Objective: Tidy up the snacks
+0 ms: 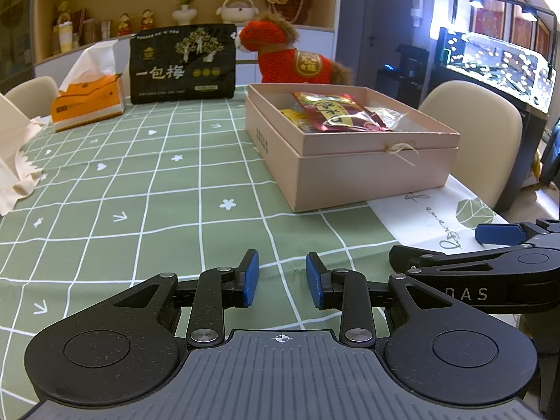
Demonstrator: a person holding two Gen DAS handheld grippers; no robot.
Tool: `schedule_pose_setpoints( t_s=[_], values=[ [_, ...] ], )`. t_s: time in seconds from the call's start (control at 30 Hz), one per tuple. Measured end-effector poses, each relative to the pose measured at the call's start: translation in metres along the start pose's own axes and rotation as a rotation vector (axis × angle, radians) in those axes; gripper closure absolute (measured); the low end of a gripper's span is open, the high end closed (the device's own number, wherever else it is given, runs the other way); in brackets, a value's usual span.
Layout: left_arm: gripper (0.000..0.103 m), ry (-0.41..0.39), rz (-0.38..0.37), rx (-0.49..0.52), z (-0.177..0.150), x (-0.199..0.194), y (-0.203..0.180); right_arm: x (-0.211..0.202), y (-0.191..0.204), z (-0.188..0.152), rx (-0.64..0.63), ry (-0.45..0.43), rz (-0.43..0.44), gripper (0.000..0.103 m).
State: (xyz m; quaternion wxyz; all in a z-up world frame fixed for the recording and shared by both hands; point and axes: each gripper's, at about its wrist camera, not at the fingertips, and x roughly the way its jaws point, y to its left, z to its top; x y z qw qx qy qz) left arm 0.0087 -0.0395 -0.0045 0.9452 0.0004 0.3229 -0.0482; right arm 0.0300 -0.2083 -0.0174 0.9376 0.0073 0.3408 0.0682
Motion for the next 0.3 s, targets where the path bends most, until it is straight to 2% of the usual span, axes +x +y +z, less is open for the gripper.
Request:
schedule_pose_setpoints(
  t_s=[0.3],
  values=[
    [0.069,-0.003,-0.002,-0.009,0.0001,-0.0006,0.0014,-0.0001,0.0,0.0,0.0,0.0,0.0,0.0]
  ],
)
